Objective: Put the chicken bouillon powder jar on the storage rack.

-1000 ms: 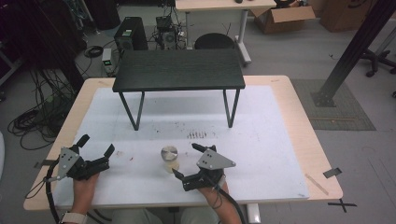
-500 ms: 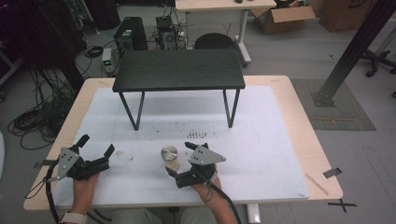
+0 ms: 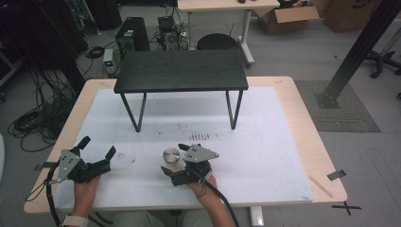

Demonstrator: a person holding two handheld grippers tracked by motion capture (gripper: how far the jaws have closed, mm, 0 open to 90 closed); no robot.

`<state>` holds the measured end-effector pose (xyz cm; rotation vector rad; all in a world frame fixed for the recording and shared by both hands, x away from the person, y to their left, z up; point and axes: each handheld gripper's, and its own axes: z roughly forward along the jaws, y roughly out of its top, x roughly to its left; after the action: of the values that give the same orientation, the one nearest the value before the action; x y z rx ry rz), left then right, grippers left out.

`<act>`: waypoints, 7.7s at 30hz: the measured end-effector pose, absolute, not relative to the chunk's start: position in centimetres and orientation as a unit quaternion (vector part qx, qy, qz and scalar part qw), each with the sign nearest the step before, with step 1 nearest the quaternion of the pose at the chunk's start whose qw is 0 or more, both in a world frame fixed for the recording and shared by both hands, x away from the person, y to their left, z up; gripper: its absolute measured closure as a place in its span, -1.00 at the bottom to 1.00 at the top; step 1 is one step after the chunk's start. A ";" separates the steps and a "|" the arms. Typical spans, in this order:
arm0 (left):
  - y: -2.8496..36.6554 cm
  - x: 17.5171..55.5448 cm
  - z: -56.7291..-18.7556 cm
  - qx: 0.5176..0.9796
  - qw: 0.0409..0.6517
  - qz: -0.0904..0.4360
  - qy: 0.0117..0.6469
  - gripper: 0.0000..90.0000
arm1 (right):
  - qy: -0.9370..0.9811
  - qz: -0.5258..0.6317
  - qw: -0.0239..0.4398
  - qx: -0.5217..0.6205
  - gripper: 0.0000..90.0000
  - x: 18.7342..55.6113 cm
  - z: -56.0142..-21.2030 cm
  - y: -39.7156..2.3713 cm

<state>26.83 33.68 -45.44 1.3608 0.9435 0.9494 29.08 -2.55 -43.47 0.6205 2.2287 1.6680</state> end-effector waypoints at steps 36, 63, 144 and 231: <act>33.7 26.8 -45.5 0.580 0.580 0.406 0.403 -0.99 | 0.770 0.591 0.127 0.207 -0.08 29.6 -43.8 -2.5; 33.7 26.8 -45.4 0.580 0.580 0.405 0.403 -0.99 | 0.758 0.605 0.131 0.207 -0.06 31.1 -39.4 -3.2; 33.8 26.8 -45.5 0.578 0.582 0.405 0.404 -0.99 | 0.735 0.630 0.163 0.193 -0.05 40.7 -21.1 -5.0; 33.6 26.8 -45.4 0.584 0.577 0.407 0.401 -0.99 | 0.681 0.595 0.238 0.354 -0.86 49.0 -22.4 -4.7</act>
<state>26.82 33.64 -45.44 1.3658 0.9389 0.9513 49.02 -4.66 -22.43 0.9693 1.8671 1.6309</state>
